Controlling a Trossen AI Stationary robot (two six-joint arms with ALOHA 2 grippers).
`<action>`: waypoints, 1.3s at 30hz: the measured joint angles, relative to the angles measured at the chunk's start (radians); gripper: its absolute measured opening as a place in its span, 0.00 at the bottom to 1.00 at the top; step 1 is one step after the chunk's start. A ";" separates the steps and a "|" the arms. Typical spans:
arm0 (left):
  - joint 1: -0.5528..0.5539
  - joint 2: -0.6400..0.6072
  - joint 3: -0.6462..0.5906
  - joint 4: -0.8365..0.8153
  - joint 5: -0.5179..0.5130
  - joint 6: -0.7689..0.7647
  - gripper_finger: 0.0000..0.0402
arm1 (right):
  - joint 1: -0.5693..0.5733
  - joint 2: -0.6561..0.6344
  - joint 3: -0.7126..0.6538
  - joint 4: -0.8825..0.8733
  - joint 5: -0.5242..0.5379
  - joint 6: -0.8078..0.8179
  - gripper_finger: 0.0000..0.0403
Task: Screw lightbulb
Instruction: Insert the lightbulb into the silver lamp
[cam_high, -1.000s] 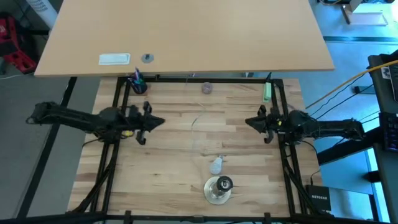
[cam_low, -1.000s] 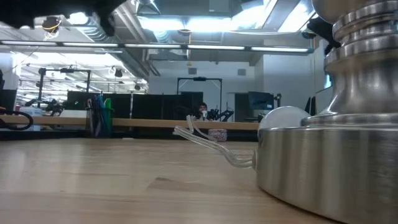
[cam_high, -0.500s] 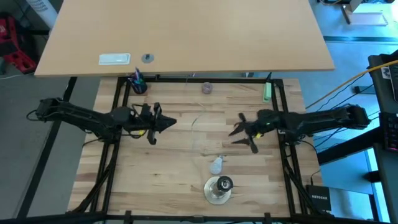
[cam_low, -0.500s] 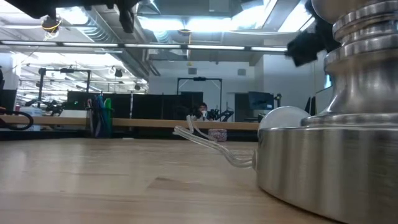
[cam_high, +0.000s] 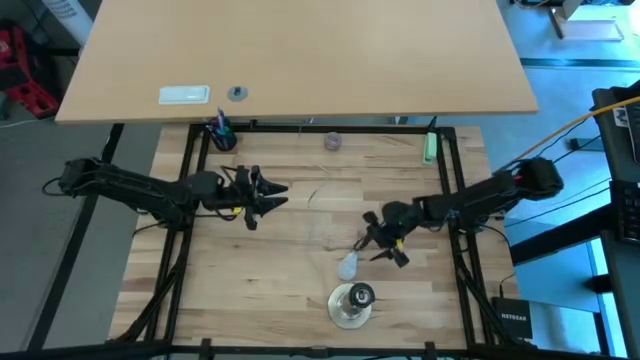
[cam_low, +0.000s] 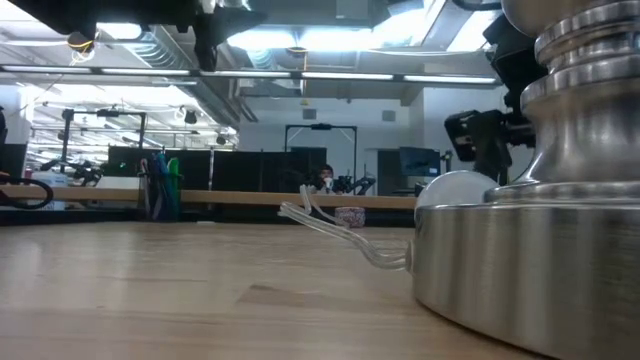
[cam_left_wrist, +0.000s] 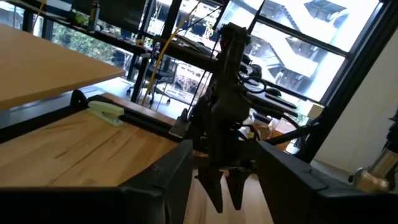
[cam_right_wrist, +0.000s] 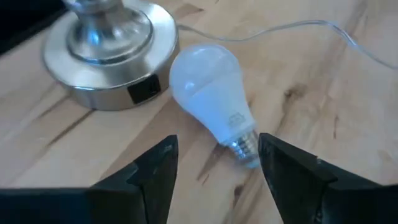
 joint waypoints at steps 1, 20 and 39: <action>0.000 0.000 0.000 -0.001 0.000 -0.002 0.42 | 0.012 0.021 0.000 0.030 0.022 -0.001 0.56; 0.000 0.000 0.000 -0.002 0.000 -0.001 0.44 | 0.037 0.348 0.178 0.032 0.121 -0.077 0.43; 0.044 0.000 0.082 0.000 0.000 0.107 0.44 | -0.071 -0.137 0.182 -0.373 0.360 -0.079 0.26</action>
